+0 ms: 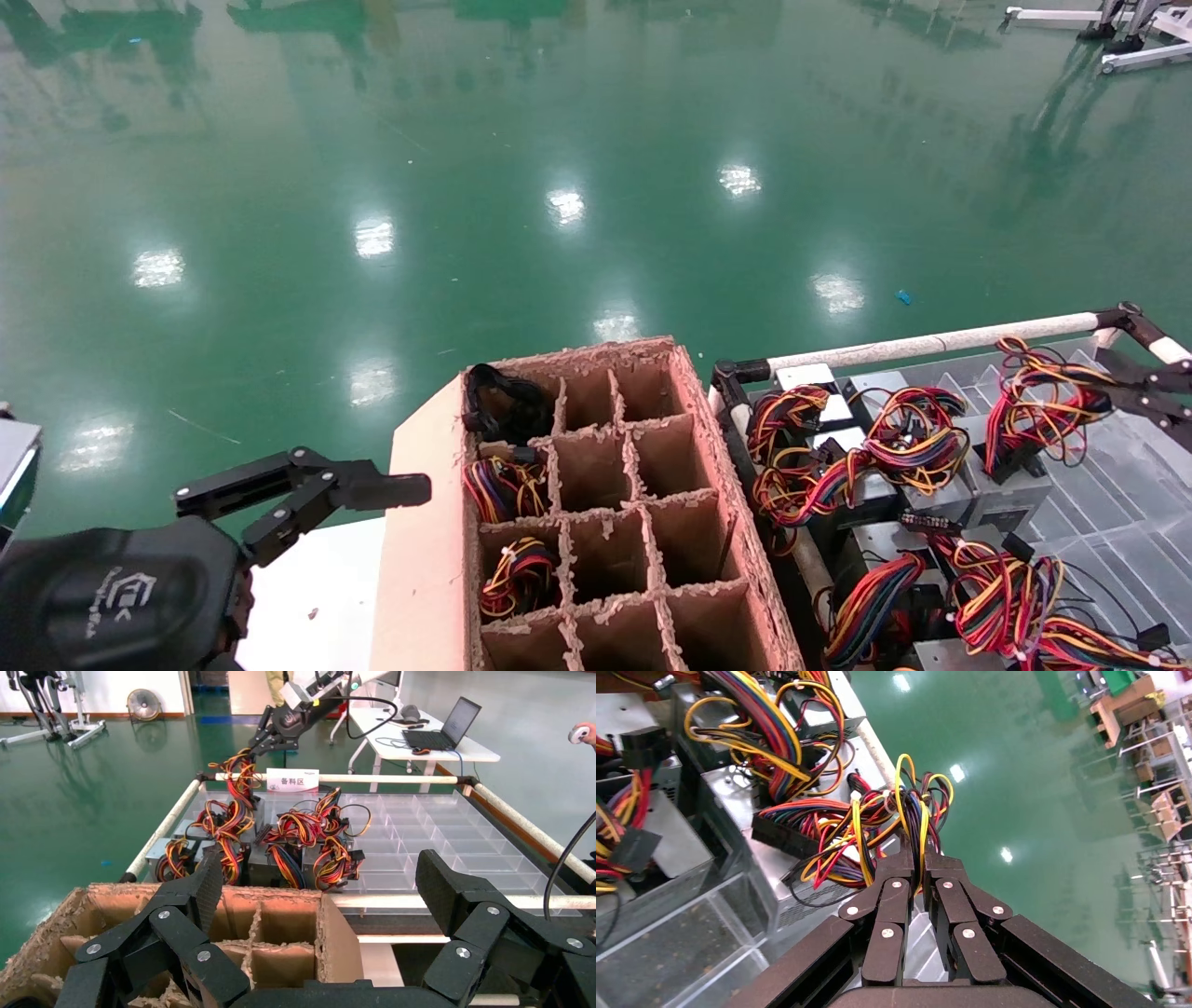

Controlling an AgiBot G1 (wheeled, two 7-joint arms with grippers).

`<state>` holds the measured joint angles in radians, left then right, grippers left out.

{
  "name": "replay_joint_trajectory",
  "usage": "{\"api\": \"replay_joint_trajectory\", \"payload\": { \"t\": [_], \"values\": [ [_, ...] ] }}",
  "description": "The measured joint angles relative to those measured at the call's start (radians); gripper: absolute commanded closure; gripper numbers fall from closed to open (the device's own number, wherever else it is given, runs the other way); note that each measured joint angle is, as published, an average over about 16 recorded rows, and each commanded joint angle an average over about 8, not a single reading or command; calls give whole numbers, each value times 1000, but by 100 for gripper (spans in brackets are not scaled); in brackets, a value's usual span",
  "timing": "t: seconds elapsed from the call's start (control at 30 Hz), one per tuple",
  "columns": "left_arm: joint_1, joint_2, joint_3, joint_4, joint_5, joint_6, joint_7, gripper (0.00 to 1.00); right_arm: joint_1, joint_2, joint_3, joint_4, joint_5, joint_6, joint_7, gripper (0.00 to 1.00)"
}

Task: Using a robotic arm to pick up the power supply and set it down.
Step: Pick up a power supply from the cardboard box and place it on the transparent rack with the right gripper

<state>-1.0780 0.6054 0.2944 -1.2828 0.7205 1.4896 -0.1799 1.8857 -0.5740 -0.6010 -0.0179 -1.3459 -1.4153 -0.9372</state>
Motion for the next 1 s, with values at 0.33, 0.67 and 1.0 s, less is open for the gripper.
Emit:
{"api": "replay_joint_trajectory", "payload": {
  "t": [0.33,0.67,1.0],
  "values": [
    [0,0,1,0,0,0,0,3,-30,2,37,-39,52,-4,35,100],
    [0,0,1,0,-1,0,1,3,-64,-37,77,-45,108,39,62,100],
    [0,-1,2,0,-1,-1,1,2,-86,-69,95,-30,131,51,83,100]
  ]
}}
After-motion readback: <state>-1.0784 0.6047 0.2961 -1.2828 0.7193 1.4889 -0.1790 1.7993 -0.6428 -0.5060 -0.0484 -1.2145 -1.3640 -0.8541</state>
